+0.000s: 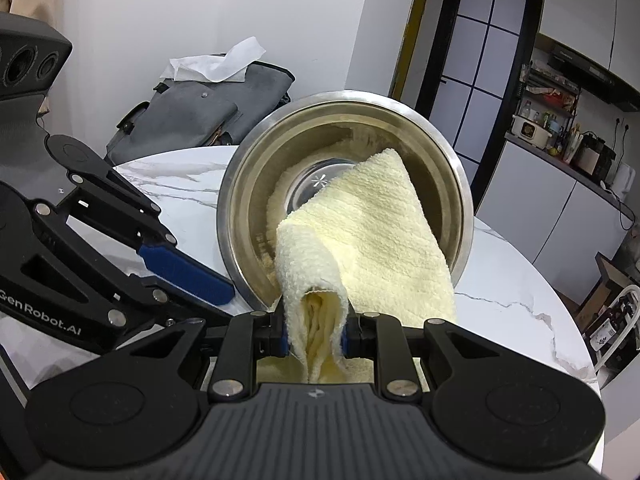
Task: Clean bowl
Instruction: 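Rub the yellow towel around the bowl interior with the right gripper while the left gripper holds it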
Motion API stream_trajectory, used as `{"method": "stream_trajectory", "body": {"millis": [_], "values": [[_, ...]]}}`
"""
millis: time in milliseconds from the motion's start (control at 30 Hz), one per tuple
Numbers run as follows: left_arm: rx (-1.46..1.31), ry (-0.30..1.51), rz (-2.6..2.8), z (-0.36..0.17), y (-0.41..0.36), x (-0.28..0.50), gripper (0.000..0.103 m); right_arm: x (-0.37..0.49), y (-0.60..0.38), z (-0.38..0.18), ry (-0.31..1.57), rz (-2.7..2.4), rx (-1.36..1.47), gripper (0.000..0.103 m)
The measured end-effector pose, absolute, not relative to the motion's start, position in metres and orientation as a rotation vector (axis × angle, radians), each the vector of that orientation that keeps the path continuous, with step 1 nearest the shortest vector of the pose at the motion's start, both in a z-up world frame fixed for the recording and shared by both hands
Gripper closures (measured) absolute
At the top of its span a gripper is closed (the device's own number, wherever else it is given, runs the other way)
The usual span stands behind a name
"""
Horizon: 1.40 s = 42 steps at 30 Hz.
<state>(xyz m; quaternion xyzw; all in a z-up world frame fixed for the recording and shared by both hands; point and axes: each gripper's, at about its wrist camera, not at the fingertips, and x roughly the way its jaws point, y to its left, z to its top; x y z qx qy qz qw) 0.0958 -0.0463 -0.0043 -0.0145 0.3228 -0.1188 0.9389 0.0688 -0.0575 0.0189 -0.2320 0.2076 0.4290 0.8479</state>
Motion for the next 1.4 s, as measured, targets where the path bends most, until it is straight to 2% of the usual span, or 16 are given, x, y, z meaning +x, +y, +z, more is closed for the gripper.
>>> {"method": "stream_trajectory", "body": {"millis": [100,267,367,400,533,1400], "values": [[-0.074,0.634,-0.205,-0.001,-0.039,0.096,0.041,0.069,-0.058,0.019,0.438,0.905,-0.49,0.08],[-0.184,0.623,-0.156,-0.005,-0.029,0.109,0.041,0.069,-0.057,0.021,0.437,0.903,-0.503,0.08],[-0.236,0.636,-0.144,-0.007,-0.024,0.116,0.054,0.068,-0.056,0.021,0.435,0.901,-0.514,0.08],[-0.25,0.646,-0.147,-0.008,-0.023,0.12,0.067,0.067,-0.055,0.021,0.434,0.902,-0.518,0.08],[-0.293,0.661,-0.162,-0.012,-0.016,0.13,0.082,0.067,-0.054,0.022,0.436,0.904,-0.53,0.08],[-0.219,0.646,-0.252,-0.011,-0.014,0.122,0.084,0.071,-0.044,0.02,0.449,0.888,-0.545,0.08]]}}
